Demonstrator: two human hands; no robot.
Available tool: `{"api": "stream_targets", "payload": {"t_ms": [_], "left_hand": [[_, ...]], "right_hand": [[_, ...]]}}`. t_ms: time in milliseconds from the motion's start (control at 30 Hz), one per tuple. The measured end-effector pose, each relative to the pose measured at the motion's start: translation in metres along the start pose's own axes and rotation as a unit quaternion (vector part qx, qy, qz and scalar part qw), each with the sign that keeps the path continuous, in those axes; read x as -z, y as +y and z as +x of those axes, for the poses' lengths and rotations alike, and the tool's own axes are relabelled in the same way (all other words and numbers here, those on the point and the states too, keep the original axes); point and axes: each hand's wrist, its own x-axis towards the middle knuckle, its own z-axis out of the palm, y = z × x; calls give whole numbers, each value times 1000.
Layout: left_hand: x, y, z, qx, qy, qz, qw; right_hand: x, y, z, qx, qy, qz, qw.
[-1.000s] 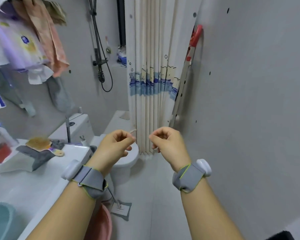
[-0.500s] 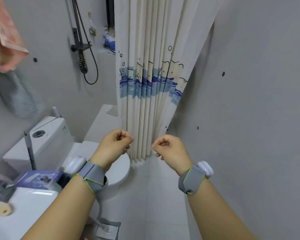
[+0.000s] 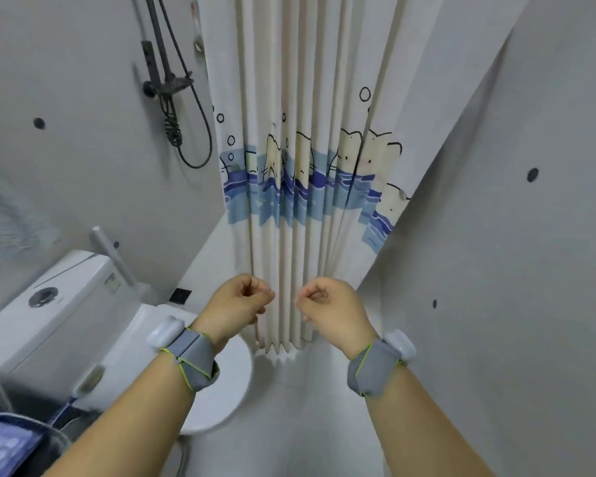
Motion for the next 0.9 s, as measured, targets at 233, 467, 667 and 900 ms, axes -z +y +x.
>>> {"api": "stream_targets", "payload": {"t_ms": [233,467,667,900], "left_hand": [[25,-3,83,27,68,-1,997],[62,4,204,-15,188,-54,981],[64,29,280,-88,232,-57,967],[54,38,335,-96,229,-28,968]], "right_hand": [[-25,-3,101,9,-69,-6,998],[-52,-22,210,35,-99,-60,993],[-56,-43,284,51,-106,-83,990],[-61,-27,340,65,-102,-27,992]]}}
